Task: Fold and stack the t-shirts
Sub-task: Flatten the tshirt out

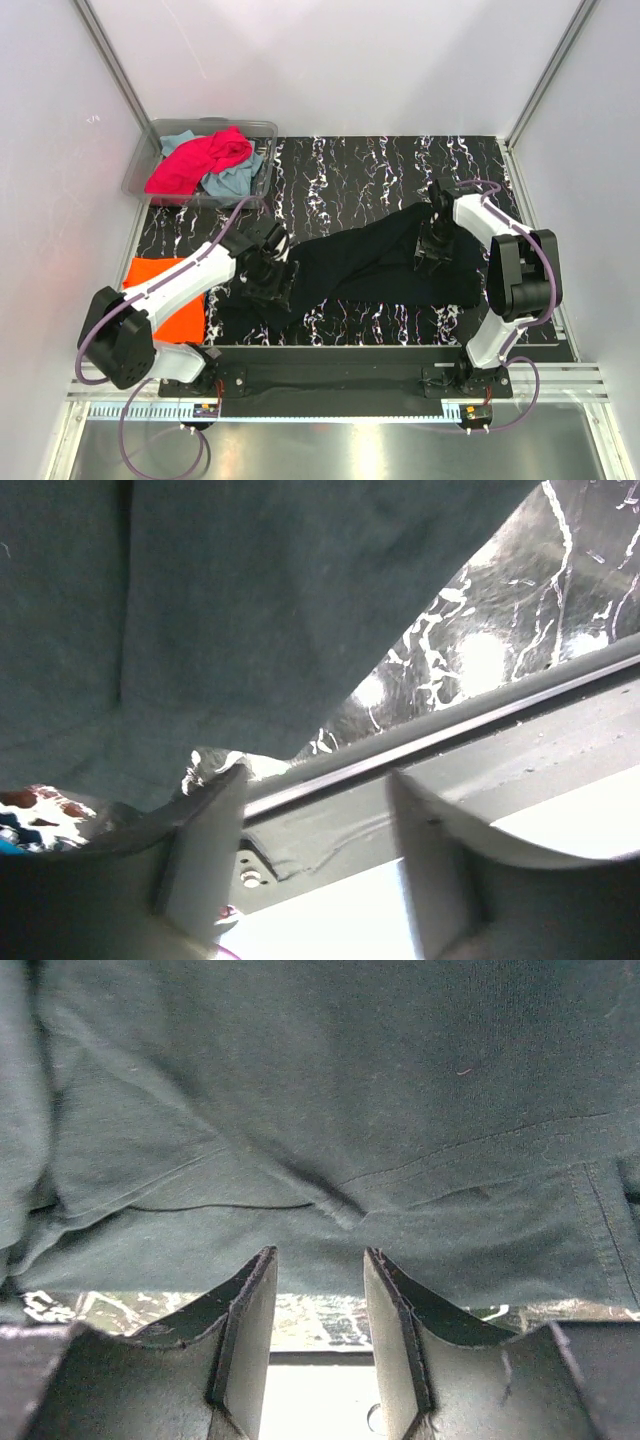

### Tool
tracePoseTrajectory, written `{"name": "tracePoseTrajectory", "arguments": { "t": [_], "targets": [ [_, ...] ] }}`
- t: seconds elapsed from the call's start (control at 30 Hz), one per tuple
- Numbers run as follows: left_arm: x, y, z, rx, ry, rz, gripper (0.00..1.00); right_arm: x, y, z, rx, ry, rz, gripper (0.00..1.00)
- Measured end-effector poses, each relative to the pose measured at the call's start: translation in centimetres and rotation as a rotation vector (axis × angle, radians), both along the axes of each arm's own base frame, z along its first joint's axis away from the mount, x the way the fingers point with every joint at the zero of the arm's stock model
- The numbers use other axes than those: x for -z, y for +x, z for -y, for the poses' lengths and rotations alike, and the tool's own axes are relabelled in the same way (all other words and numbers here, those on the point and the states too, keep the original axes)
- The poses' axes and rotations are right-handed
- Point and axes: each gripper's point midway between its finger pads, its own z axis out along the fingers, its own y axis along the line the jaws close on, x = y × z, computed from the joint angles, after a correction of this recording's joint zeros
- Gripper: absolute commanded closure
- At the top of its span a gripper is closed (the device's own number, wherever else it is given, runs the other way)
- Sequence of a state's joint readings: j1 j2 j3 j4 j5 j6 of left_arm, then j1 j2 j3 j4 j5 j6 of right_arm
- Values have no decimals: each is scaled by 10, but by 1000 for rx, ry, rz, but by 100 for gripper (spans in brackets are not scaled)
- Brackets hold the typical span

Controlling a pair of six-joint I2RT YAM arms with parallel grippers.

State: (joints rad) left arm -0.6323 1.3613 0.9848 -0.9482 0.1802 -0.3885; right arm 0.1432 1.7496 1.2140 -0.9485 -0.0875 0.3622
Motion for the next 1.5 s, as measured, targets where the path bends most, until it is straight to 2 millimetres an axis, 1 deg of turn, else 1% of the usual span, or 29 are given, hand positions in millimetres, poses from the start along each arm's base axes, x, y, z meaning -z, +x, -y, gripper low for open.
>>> {"name": "tracePoseTrajectory", "arguments": {
  "t": [0.03, 0.07, 0.13, 0.23, 0.4, 0.5, 0.57, 0.67, 0.73, 0.77, 0.8, 0.87, 1.0, 1.07, 1.13, 1.17, 1.2, 1.23, 1.37, 1.4, 1.43, 1.47, 1.5],
  "targets": [
    [2, -3, -1, -12, -1, -10, 21, 3, -1, 0, 0, -1, -2, 54],
    [5, -7, -2, -27, -2, -26, 12, 6, -3, 2, 0, -7, -6, 55],
    [12, -15, -4, -53, 6, -70, 10, 12, -8, 4, 2, -19, -15, 58],
    [17, -23, -5, -83, 14, -112, 10, 19, -13, 5, 4, -23, -26, 59],
    [23, -30, -8, -110, 15, -132, 10, 22, -7, 8, 7, -41, 4, 58],
    [33, -36, -9, -109, 9, -147, 16, 23, -2, 13, 9, -67, 21, 58],
    [39, -37, -9, -108, 13, -162, 23, 22, 2, 15, 10, -82, 29, 58],
    [48, -31, -5, -106, 21, -176, 25, 25, 10, 17, 12, -98, 39, 59],
    [52, -27, -1, -108, 22, -188, 27, 28, 12, 18, 12, -102, 39, 59],
    [54, -26, 0, -109, 20, -193, 36, 29, 12, 19, 12, -107, 35, 59],
    [55, -25, 2, -112, 18, -193, 42, 29, 12, 19, 12, -111, 35, 59],
    [56, -23, 2, -112, 16, -189, 47, 29, 13, 20, 11, -117, 36, 60],
    [52, -17, 6, -112, 2, -174, 46, 29, 14, 19, 8, -109, 36, 50],
    [51, -15, 8, -111, -5, -168, 46, 28, 14, 16, 8, -91, 34, 43],
    [50, -14, 9, -111, -8, -165, 54, 28, 12, 12, 4, -69, 33, 43],
    [50, -14, 9, -110, -8, -164, 59, 28, 10, 11, 2, -63, 32, 46],
    [50, -14, 9, -108, -9, -163, 68, 28, 9, 11, 1, -59, 28, 48],
    [50, -13, 9, -104, -9, -161, 72, 29, 8, 10, 1, -57, 26, 50],
    [45, -6, 11, -92, -21, -140, 80, 31, 6, 11, 5, -62, 18, 62],
    [43, -3, 12, -88, -25, -131, 83, 31, 7, 12, 6, -68, 19, 71],
    [41, -1, 13, -86, -29, -123, 87, 32, 7, 13, 7, -72, 21, 76],
    [38, 3, 13, -83, -34, -112, 89, 32, 8, 14, 10, -80, 23, 78],
    [35, 6, 14, -81, -39, -101, 92, 31, 9, 16, 14, -90, 26, 88]
  ]
}}
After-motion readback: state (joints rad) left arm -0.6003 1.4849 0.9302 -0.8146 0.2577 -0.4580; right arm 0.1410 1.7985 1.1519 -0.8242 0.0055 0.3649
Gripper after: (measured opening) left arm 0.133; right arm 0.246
